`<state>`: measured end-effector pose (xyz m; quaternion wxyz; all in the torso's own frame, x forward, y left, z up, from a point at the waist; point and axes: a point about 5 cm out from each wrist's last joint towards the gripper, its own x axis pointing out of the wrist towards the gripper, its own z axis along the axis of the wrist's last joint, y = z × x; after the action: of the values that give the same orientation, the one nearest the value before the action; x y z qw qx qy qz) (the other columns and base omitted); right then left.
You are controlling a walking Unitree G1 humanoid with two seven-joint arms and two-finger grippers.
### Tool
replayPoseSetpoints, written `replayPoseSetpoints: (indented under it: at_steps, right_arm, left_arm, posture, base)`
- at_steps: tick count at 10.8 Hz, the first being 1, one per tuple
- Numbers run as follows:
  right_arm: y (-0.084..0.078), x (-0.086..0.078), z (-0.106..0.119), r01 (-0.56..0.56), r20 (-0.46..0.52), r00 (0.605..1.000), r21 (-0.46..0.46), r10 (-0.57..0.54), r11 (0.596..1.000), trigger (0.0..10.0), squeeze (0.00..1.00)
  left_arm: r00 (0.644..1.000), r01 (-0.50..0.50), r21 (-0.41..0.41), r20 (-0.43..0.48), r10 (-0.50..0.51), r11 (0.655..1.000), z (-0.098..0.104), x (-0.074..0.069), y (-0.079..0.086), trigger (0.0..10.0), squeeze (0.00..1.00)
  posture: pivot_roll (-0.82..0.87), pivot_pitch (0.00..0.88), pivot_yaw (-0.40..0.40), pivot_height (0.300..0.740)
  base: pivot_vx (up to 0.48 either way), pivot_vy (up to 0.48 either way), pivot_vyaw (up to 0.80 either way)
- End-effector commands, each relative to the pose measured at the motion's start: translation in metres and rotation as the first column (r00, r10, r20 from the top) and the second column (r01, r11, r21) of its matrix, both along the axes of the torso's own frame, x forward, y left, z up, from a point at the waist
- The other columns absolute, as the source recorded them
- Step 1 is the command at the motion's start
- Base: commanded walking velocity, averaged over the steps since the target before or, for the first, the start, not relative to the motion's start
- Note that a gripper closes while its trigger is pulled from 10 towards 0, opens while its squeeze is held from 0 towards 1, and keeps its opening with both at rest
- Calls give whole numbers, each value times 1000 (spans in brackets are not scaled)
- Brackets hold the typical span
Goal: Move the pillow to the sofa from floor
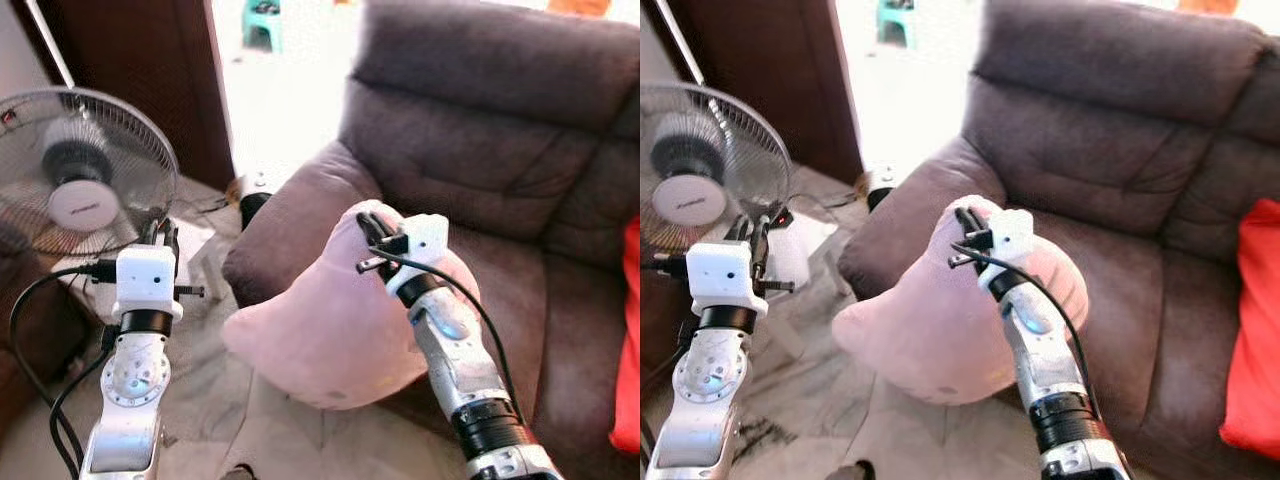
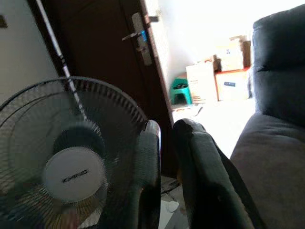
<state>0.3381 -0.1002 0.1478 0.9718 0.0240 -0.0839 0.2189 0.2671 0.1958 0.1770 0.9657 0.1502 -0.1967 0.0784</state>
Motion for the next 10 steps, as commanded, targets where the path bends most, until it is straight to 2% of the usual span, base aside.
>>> replayPoseSetpoints:
  at_steps: [1,10]
  right_arm:
    - [5,1,26,-20,109,994,25,17,999,10000,0]
    - [5,2,29,-25,122,992,0,25,1000,10000,0]
  left_arm:
    - [1000,17,-3,0,-17,1000,0,1,-2,10000,0]
    - [1000,6,-5,8,-6,1000,1,1,-1,10000,0]
  posture:
    - [113,106,-15,740]
    - [114,116,-25,740]
  base:
    - [285,0,0]
    - [292,0,0]
